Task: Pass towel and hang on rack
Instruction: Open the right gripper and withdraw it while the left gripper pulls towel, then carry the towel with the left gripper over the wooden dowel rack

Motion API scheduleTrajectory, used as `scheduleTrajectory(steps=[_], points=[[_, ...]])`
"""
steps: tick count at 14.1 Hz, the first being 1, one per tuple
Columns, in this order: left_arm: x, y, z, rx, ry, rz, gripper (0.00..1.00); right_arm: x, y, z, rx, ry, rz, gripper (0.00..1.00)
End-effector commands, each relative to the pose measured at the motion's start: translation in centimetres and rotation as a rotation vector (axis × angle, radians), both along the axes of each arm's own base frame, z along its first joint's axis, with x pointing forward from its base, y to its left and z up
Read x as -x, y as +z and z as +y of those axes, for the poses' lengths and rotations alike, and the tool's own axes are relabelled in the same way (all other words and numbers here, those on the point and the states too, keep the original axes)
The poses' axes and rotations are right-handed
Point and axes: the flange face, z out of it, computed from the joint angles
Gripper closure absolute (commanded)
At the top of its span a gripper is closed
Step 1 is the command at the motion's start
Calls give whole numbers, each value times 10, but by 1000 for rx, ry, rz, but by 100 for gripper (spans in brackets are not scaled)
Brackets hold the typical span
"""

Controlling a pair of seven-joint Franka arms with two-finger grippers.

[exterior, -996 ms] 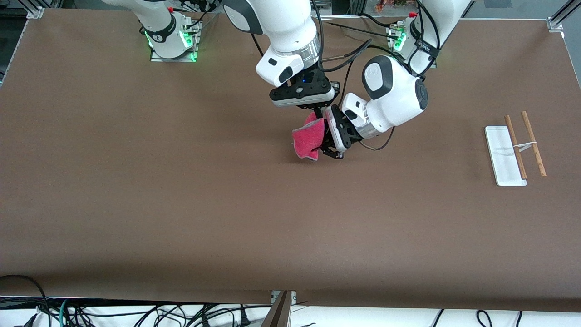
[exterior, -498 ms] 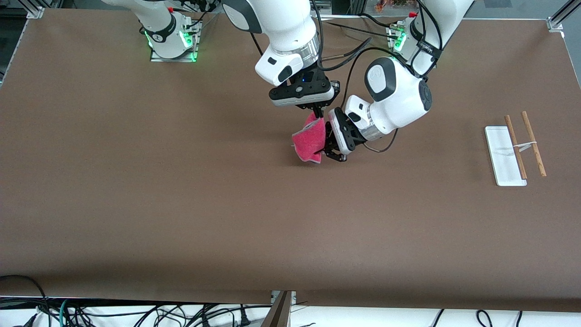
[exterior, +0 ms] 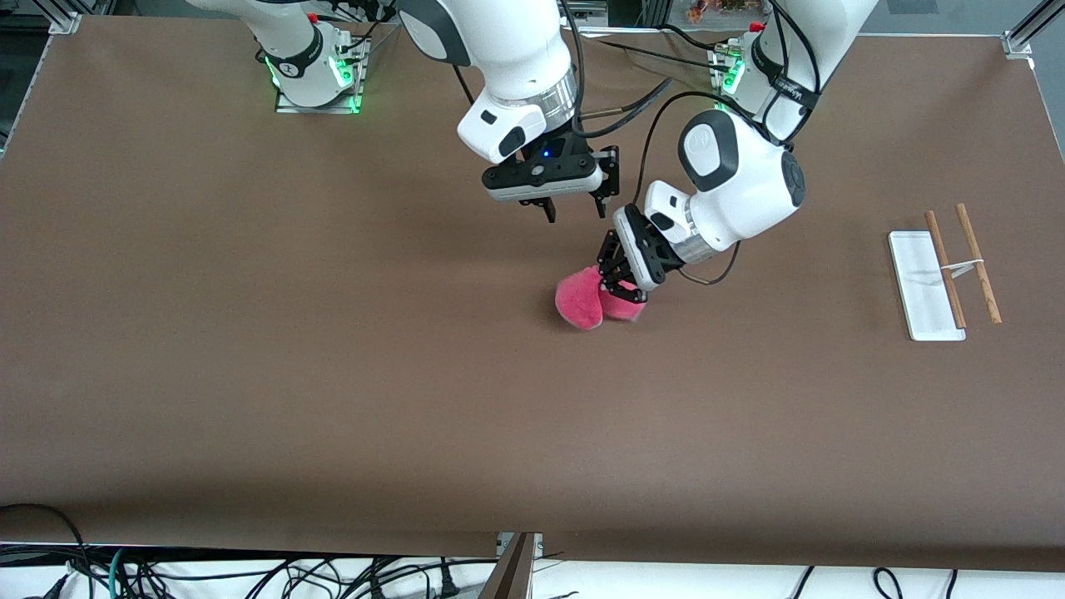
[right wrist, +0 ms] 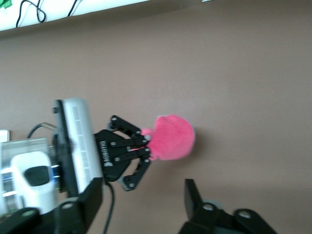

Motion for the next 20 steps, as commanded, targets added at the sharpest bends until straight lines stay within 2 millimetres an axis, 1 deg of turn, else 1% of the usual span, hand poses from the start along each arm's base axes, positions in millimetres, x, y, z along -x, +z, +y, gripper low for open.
scheduleTrajectory(steps=[1,2,4,5,6,8,9,11,12,13,14,16,17,18,19,20], points=[[-7,18,37,7,6,8,100,-9,7,-15,47,15,-26,0],[-6,18,54,2,22,21,100,-17,3,-27,87,29,-14,0],[-10,18,96,-4,66,46,100,-36,0,-53,145,67,-8,0],[-14,18,121,2,87,70,100,-47,8,-74,164,85,-8,0],[-17,16,149,-16,92,87,100,-56,8,-91,191,111,7,0],[-26,15,212,-121,79,88,100,-76,3,-130,252,175,48,0],[-28,17,240,-136,90,108,100,-87,2,-148,266,192,57,0],[-23,18,286,-132,95,169,100,-97,0,-176,298,173,98,0],[-23,20,313,-138,84,177,100,-105,4,-198,314,145,114,0],[-22,23,345,-134,86,186,100,-111,15,-221,322,144,105,0],[-21,21,377,-127,79,199,100,-121,21,-248,321,163,105,0],[-28,20,440,-112,38,201,100,-132,27,-291,329,160,124,0],[-30,19,465,-103,6,205,100,-142,26,-323,328,144,138,0],[-30,22,493,-102,-19,208,100,-143,24,-348,321,150,172,0],[-27,27,519,-114,-34,215,100,-143,22,-382,315,154,203,0],[-22,32,538,-128,-44,224,100,-142,19,-413,314,170,216,0]])
